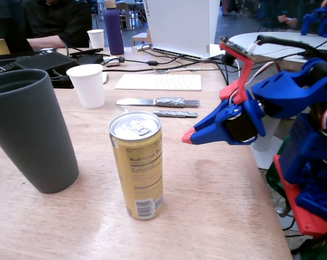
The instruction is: Grab the fork and place it in gray glass
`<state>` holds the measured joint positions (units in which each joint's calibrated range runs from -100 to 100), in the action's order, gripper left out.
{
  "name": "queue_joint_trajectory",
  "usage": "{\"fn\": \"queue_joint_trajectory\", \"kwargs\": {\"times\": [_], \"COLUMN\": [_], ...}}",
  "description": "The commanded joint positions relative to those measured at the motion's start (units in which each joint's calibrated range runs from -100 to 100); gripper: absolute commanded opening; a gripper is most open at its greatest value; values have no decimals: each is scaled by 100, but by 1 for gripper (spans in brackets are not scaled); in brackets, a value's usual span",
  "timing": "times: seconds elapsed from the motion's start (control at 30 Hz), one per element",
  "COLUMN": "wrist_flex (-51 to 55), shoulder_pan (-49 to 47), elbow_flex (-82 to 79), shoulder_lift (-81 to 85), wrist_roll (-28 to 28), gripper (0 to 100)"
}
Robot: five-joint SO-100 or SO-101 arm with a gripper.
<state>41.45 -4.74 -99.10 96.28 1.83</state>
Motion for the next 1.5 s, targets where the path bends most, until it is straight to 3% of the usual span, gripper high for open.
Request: {"fn": "queue_joint_trajectory", "kwargs": {"times": [0.0, 0.73, 0.87, 1.23, 1.4, 1.47], "wrist_flex": [9, -81, 9, 34, 108, 913], "shoulder_pan": [1, 1, 18, 51, 356, 491], "elbow_flex": [-34, 117, 1269, 6328, 6866, 6875], "shoulder_lift": [46, -57, -1103, -4448, -4860, -4860], "wrist_roll": [15, 15, -29, 0, 10, 15], "gripper": [0, 0, 0, 0, 0, 0]}}
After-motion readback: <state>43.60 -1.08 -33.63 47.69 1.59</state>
